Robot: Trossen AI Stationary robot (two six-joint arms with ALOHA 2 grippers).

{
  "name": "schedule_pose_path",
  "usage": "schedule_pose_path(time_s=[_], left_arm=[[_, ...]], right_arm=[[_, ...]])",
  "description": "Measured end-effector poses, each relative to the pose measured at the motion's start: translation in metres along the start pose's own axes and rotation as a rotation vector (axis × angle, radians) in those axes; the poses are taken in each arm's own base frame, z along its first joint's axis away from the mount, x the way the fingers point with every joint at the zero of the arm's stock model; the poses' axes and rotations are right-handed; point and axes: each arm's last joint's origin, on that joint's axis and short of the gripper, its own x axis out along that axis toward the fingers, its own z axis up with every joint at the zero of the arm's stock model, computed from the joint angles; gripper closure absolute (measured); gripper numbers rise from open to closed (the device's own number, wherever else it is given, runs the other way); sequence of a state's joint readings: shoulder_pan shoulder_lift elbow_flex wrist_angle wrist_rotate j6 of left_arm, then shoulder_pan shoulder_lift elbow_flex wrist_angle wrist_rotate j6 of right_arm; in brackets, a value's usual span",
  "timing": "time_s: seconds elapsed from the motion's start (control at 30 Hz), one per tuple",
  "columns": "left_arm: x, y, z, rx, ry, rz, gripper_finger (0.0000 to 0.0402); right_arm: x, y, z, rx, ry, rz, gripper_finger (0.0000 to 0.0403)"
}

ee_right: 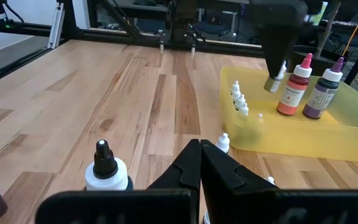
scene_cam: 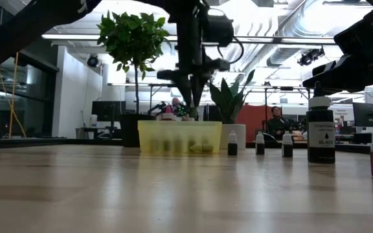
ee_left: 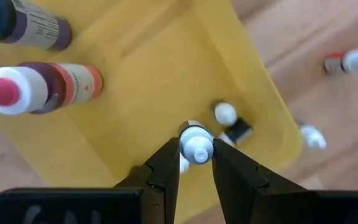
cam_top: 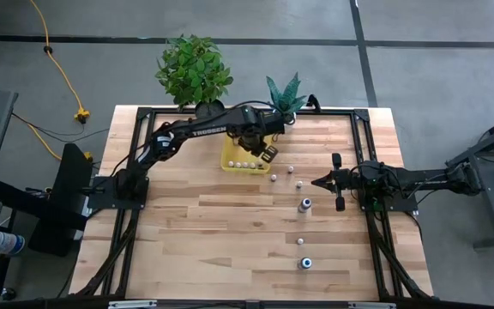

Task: Pick & Place food coloring
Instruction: Put the small light green food coloring bottle into the yellow bin

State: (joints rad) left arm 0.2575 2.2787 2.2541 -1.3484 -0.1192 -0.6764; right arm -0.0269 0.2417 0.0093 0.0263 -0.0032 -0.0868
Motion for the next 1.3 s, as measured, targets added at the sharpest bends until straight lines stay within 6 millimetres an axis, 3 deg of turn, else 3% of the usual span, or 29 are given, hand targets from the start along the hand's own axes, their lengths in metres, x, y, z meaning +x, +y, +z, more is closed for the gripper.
schedule_pose_path(time_s=[0.3,0.57,1.03,1.3], left_arm=[[0.034,-0.001,0.000,-0.156,-0.037,0.004,0.0316],[0.053,-0.004,-0.004,-0.243,-0.077,0.024,0.0316],[0.072,-0.014,-0.021,-0.270,-0.051,0.010,0.0316],[0.074,-0.016,-0.020,-0.271,-0.052,-0.030,0.0316]], right_arm=[[0.000,0.000,0.000,0.000,0.000,0.000,0.0402],[0.000,0.000,0.000,0.000,0.000,0.000,0.0402],[0.000,0.000,0.000,0.000,0.000,0.000,0.0402],[0.000,0.000,0.000,0.000,0.000,0.000,0.0402]])
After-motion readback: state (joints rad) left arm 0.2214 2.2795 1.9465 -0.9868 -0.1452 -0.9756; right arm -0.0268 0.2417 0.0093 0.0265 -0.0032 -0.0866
